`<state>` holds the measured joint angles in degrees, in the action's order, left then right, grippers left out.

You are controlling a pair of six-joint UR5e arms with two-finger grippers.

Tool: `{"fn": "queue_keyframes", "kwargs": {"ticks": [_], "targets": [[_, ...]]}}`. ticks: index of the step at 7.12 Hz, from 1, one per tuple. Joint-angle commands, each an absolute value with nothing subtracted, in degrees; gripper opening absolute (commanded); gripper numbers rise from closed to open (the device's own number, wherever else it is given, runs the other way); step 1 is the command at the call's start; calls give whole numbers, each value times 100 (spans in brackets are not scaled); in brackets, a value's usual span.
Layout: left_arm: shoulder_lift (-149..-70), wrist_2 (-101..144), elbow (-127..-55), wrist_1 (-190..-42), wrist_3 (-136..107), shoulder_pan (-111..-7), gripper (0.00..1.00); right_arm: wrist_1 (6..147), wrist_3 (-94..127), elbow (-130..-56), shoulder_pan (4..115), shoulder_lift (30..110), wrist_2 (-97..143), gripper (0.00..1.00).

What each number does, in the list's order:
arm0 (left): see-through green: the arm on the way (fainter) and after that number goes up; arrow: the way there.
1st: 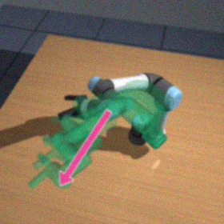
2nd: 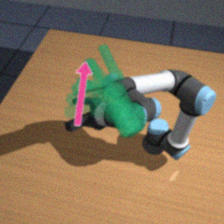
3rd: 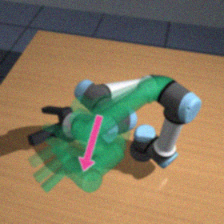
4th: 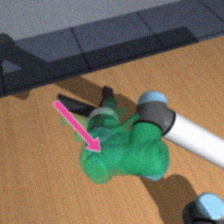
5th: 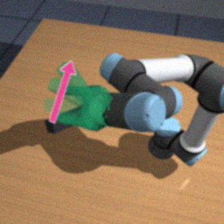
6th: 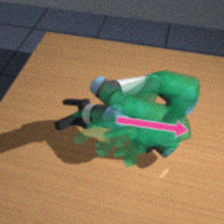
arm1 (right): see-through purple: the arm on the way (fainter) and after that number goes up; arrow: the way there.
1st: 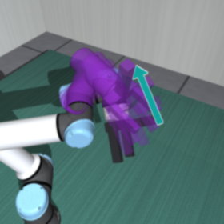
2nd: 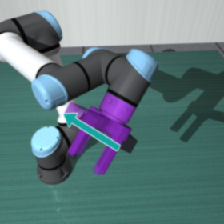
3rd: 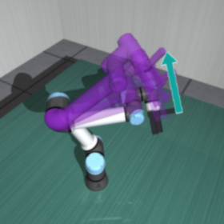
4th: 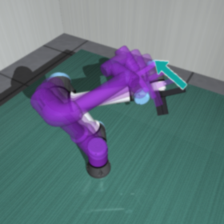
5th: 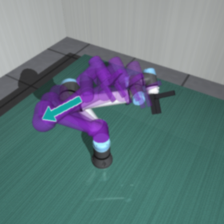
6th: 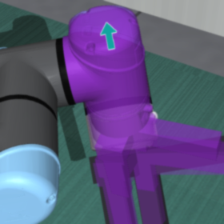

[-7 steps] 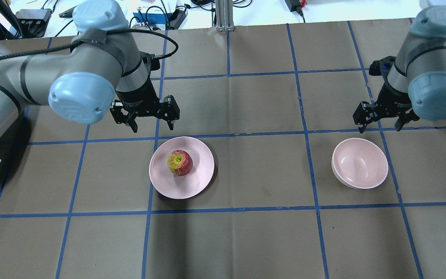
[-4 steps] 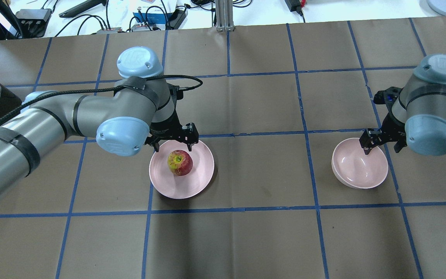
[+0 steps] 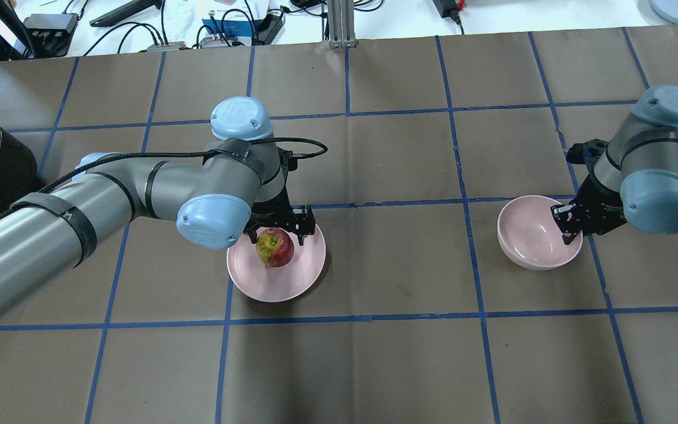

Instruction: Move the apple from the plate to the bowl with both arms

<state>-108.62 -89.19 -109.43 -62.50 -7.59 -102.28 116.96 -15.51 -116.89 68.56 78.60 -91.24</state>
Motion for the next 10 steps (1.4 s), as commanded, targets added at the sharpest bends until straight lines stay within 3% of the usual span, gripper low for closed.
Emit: {"fn": "queue_keyframes", "kwargs": {"ticks": [1,4,5,8,9,10], "targets": [[-11047,-8947,-10960,-6179,-730,-10230,97,10936,-917,-11199,7039,7928,-8415,1],[-10944,-8965,-10846,-6152,-414,-10213,28,11030,260,-11014,8249,7902,-7973,1],[-10838,-8974,-10750,-6222,-413,-10187,18,11030,298,-11039,8514,7849,-7963,2],[-10478,-8965,-9454,-8044,-710,-10204,15,11117,360,-11171,9025,7718,-7562,3],[-10494,-8913,-9257,-8207,-956,-10256,15,11231,430,-11180,9035,7551,-7524,13],[-10572,-8869,-9229,-8209,-1315,-10248,15,11232,448,-11180,9026,7480,-7602,53]]}}
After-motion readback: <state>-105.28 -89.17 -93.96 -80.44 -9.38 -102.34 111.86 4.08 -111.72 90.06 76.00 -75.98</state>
